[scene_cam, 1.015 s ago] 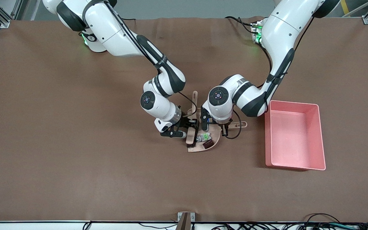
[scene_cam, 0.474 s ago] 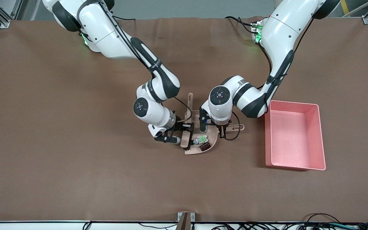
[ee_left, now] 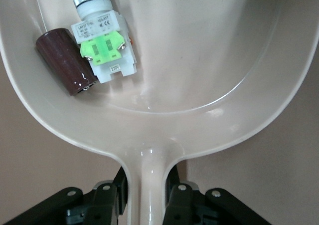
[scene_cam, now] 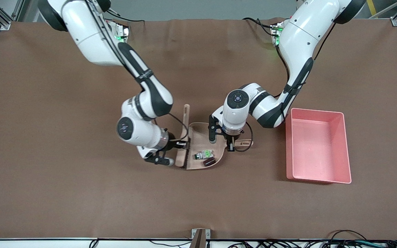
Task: Clean e-waste and dump in bin
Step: 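Lift the dustpan with the left gripper while the right gripper withdraws the brush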
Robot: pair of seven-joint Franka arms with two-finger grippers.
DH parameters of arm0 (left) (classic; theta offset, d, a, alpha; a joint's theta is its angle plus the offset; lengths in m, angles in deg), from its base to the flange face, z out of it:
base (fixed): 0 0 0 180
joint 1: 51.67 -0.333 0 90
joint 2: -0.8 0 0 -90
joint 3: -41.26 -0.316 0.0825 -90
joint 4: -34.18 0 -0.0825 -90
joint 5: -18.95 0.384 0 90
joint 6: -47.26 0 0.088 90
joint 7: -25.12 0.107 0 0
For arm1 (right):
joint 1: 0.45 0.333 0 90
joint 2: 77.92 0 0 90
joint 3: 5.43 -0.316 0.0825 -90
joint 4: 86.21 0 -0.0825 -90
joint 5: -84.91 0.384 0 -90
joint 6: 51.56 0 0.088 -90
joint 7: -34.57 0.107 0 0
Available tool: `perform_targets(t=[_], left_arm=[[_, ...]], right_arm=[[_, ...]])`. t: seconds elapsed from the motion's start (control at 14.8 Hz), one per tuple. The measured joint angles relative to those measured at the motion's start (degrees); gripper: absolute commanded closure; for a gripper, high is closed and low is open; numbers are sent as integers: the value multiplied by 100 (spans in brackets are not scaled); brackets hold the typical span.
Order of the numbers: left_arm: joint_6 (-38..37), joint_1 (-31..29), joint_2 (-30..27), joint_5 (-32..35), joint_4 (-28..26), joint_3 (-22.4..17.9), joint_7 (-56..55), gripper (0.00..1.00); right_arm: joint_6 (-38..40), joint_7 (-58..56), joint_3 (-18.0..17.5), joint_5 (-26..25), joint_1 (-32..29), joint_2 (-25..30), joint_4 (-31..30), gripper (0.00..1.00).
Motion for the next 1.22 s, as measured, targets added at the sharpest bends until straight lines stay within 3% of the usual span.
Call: perform_targets(t=[0.27, 0.68, 1.02, 1.22], left_arm=[[38, 16, -1, 0, 69, 71, 2, 82], [-5, -313, -72, -12, 462, 522, 5, 83], [-1454, -1683, -376, -15, 916, 1737, 671, 83], [-1970, -2711, -557, -15, 1018, 2287, 1353, 83]], right_arm=[[546, -355, 11, -547, -767, 491, -304, 98], [419, -397, 22, -1947, -1507, 1290, -1535, 98], [-568, -491, 23, -2472, -2069, 2037, -3034, 98], [-1018, -824, 23, -2565, -2354, 2236, -3607, 98]])
